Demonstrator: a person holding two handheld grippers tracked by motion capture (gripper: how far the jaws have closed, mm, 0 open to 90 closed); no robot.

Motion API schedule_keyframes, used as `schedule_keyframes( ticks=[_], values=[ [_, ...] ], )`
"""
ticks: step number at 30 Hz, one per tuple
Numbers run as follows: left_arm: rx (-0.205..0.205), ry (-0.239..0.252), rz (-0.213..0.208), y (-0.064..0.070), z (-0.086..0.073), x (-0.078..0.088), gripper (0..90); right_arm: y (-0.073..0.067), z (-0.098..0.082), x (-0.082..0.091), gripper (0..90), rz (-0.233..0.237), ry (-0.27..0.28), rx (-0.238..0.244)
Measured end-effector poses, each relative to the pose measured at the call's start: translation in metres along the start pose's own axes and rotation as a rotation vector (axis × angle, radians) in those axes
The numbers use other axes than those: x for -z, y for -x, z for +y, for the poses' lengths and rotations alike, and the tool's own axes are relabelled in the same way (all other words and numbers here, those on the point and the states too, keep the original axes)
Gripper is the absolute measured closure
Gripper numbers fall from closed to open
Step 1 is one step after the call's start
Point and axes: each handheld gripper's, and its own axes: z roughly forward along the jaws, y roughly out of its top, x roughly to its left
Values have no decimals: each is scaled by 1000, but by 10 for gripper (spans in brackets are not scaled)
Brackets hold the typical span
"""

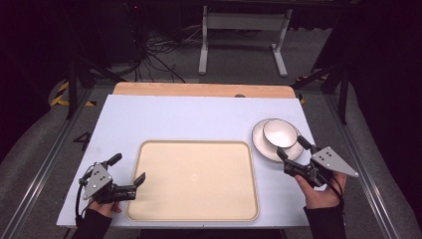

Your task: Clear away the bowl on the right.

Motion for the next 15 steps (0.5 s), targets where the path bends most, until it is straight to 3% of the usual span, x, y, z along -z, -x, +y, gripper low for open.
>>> schedule_keyframes(
  ticks=[6, 8, 15],
  values=[
    [0, 0, 0, 0, 0, 0, 1, 7, -3, 3, 230, -78, -11, -9],
    [0, 0, 0, 0, 0, 0, 1, 8, -4, 3, 230, -118, -27, 16],
    [1, 0, 1, 0, 0, 0, 1, 11, -7, 1, 244, -148, -50, 13]
  ],
)
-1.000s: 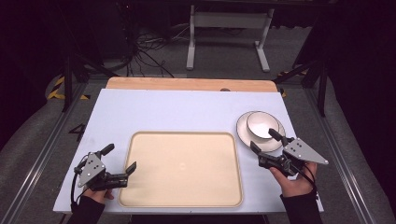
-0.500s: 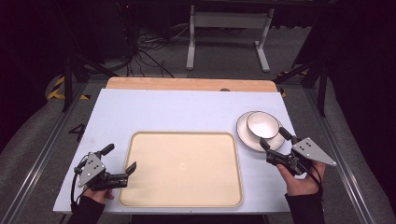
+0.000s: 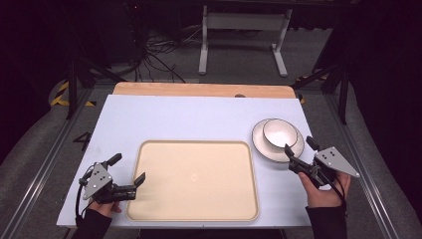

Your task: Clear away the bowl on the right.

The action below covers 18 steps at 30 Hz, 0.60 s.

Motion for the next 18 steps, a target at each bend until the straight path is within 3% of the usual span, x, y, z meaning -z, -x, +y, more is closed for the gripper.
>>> schedule_keyframes(
  ticks=[6, 10, 18],
  values=[
    [1, -1, 2, 0, 0, 0, 1, 1, -2, -1, 244, -35, -6, 4],
    [1, -2, 3, 0, 0, 0, 1, 1, -2, -3, 244, -68, -29, -34],
    [1, -5, 9, 0, 0, 0, 1, 5, 1, -21, 263, -72, -47, -30]
  ],
)
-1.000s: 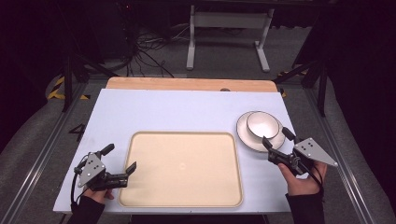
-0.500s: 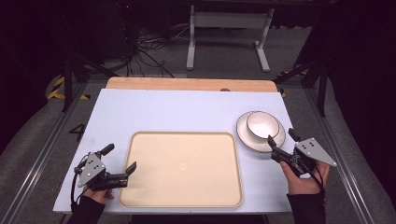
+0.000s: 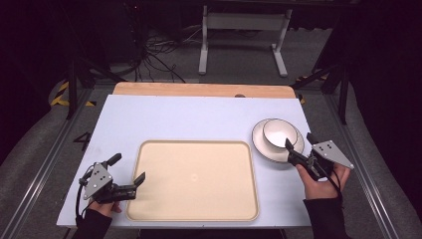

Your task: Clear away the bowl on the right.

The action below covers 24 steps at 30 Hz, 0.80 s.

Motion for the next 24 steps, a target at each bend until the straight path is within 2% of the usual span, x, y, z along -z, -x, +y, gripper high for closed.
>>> schedule_keyframes(
  ticks=[11, 19, 24],
  values=[
    [0, 0, -2, 0, 0, 0, 1, 11, 13, -29, 262, -26, -35, 10],
    [0, 0, -1, 0, 0, 0, 1, 24, 19, -45, 261, -38, -68, -15],
    [-1, -3, -1, 0, 0, 0, 1, 28, 22, -50, 262, -29, -63, -35]
  ],
)
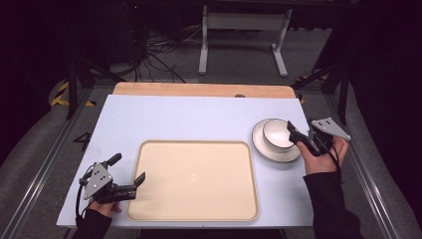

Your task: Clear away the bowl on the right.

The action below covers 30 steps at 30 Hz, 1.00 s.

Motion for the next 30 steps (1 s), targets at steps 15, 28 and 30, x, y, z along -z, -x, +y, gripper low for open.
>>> schedule_keyframes(
  ticks=[15, 28, 30],
  values=[
    [-1, 1, -2, 0, 0, 0, 1, 6, 5, -25, 389, 8, -180, -60],
    [-2, 1, -3, 0, 0, 0, 1, 16, -2, -46, 466, -17, -413, -90],
    [-1, 2, -3, 0, 0, 0, 2, 17, -3, -48, 476, -18, -433, -94]
  ],
)
